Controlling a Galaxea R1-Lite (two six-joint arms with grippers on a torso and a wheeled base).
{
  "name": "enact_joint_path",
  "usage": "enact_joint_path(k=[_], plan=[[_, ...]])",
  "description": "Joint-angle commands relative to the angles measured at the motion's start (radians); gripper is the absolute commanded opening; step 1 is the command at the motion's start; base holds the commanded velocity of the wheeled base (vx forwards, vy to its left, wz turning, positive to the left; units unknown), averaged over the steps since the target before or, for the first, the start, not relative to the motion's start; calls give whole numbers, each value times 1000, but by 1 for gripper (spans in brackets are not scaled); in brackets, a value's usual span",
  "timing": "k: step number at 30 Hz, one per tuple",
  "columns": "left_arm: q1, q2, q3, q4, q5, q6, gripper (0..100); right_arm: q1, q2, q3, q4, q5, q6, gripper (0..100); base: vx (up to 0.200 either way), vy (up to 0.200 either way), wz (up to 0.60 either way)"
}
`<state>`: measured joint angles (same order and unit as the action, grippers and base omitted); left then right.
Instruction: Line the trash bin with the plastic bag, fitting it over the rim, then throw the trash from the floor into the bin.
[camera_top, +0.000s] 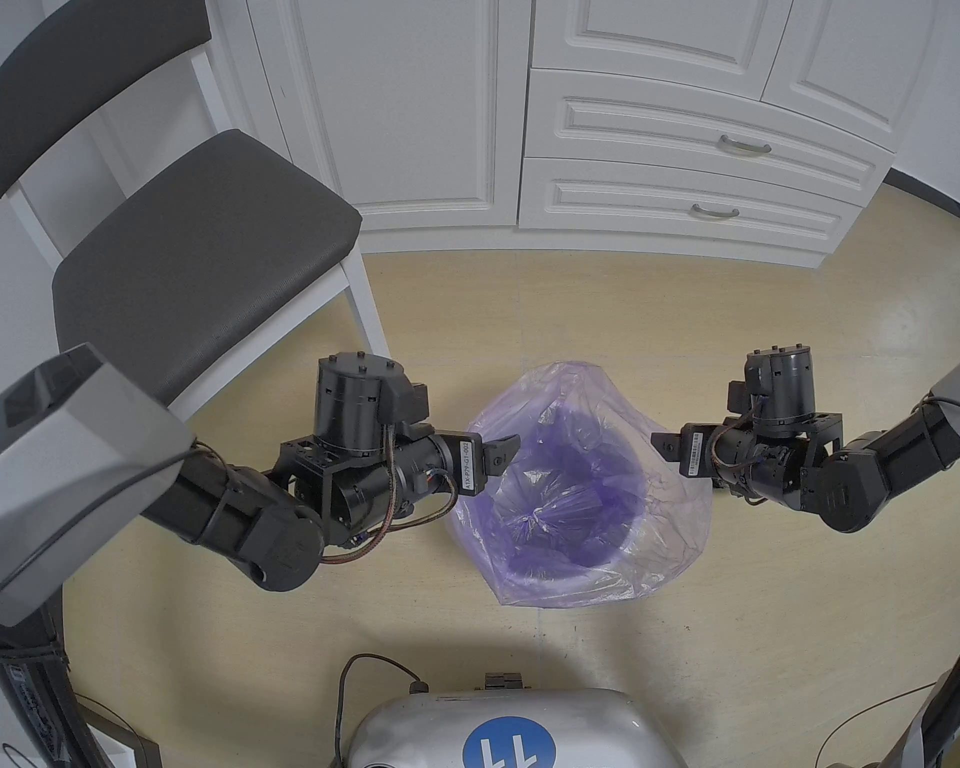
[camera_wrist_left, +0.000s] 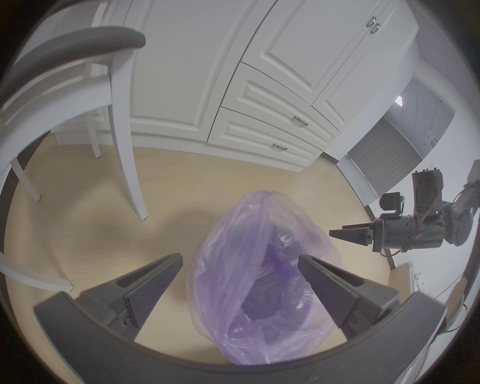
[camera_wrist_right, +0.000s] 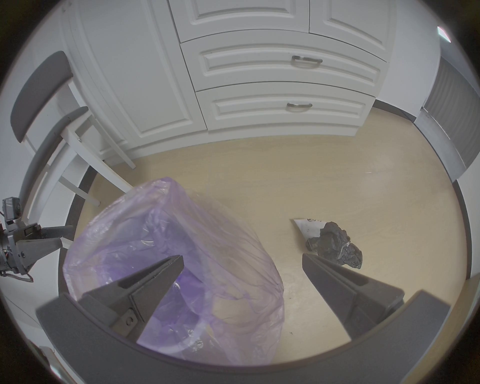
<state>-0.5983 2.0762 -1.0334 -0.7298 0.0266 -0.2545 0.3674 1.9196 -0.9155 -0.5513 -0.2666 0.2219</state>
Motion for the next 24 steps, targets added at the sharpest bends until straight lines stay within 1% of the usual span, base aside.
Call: enact_joint_path(k=[1, 11, 14, 17, 24], plan=[[18, 74, -24, -5, -1, 1, 100, -8, 50, -8, -2, 1, 1, 100, 0, 0, 0], [20, 74, -17, -13, -8, 0, 100, -5, 76, -8, -2, 0, 2, 100, 0, 0, 0], [2, 76, 4, -53, -4, 3, 100, -1, 67, 0, -2, 1, 2, 100, 0, 0, 0], [-15, 94, 6, -56, 1, 4, 100, 7, 76, 1, -1, 0, 1, 100, 0, 0, 0], [-6, 116, -10, -42, 6, 29, 100, 15, 93, 3, -1, 0, -1, 100, 0, 0, 0]])
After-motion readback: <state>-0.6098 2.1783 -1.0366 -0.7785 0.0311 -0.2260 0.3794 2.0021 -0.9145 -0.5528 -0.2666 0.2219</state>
